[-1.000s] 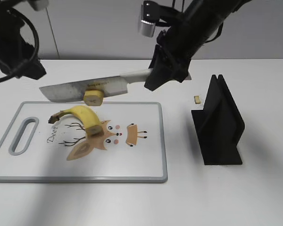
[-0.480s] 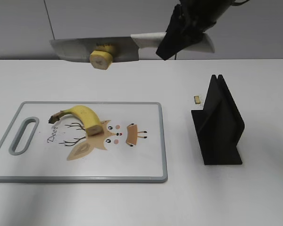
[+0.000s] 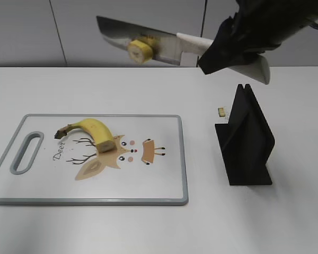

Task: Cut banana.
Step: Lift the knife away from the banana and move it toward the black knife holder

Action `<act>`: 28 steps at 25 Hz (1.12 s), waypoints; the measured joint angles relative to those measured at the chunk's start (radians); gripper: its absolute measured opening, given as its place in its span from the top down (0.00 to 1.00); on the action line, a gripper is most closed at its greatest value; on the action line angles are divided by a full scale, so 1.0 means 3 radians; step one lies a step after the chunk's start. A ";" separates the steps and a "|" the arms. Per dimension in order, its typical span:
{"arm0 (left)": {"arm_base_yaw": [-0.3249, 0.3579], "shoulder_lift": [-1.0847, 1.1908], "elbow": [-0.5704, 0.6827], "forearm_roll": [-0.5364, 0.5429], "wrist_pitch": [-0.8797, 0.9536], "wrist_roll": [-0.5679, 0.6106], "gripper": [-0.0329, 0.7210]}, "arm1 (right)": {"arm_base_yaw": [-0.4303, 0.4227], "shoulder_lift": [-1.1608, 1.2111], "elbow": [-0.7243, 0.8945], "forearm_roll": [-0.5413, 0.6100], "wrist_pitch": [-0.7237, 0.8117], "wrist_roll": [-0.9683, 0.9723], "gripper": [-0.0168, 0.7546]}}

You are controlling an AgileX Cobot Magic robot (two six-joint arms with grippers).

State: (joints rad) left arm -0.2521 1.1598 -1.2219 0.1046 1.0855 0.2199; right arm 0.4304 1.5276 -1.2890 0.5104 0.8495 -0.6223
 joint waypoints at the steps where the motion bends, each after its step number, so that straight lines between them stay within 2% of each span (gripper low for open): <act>1: 0.0000 -0.0054 0.0000 0.0000 0.0020 -0.0015 0.17 | 0.0000 -0.0111 0.0127 0.0000 -0.0136 0.0141 0.75; 6: 0.0004 -0.0388 0.0206 0.0003 0.0018 -0.0078 0.17 | 0.0000 -0.0547 0.0583 -0.0006 -0.0470 0.0704 0.75; 14: 0.0004 -0.1072 0.0859 0.0003 -0.0010 -0.0194 0.18 | 0.0000 -0.0990 0.1043 -0.0323 -0.0753 0.1492 0.75; 21: 0.0004 -0.1842 0.1356 -0.0009 -0.0056 -0.0204 0.18 | 0.0010 -0.1426 0.1362 -0.0975 -0.0889 0.2291 0.75; 28: 0.0004 -0.2562 0.1736 -0.0193 -0.0070 -0.0203 0.18 | 0.0010 -0.1731 0.1642 -0.1583 -0.0885 0.3016 0.75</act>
State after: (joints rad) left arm -0.2510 0.3911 -0.7012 0.0466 1.0644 0.1590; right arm 0.4334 1.0085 -0.7963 0.0357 0.5840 0.2826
